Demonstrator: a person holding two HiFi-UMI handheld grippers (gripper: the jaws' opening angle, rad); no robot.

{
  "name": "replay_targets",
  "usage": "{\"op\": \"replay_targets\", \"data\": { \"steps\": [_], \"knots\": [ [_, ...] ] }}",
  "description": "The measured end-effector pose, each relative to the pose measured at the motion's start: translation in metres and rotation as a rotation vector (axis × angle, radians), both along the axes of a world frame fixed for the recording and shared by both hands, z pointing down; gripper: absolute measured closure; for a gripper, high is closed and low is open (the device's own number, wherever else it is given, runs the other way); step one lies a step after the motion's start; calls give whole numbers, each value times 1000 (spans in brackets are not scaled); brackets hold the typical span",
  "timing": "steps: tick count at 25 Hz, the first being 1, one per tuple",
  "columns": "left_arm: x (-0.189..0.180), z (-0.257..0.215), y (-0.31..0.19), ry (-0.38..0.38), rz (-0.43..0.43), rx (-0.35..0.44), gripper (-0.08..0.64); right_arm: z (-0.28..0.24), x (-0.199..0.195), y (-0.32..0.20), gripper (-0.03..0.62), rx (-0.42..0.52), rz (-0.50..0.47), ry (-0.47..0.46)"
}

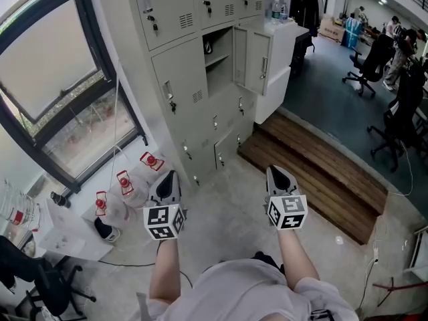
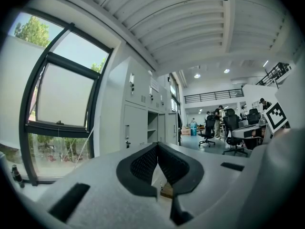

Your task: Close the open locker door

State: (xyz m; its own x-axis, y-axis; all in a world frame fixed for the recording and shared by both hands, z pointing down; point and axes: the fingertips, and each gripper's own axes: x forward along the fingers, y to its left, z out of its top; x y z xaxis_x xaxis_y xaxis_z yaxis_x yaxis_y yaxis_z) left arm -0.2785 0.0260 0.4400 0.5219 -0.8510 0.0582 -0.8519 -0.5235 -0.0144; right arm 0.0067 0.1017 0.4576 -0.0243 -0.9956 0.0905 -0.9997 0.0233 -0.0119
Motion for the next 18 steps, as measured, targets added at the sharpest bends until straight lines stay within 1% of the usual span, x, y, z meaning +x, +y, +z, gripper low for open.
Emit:
{"op": "replay_targets", "data": {
  "steps": [5,9,14,18],
  "knots": [
    [13,2,-4,-2,10,-5,552,1,11,-2,580,-1,1,-3],
    [30,2,-5,-3,8,-4,552,3,29,-2,580,-3,1,-19],
    [60,1,-10,-6,4,-2,552,9,63,-4,580,-10,8,-28],
    [92,0,-15,-9,-14,-6,552,10,97,-11,580,-15,0,-25]
  ]
}}
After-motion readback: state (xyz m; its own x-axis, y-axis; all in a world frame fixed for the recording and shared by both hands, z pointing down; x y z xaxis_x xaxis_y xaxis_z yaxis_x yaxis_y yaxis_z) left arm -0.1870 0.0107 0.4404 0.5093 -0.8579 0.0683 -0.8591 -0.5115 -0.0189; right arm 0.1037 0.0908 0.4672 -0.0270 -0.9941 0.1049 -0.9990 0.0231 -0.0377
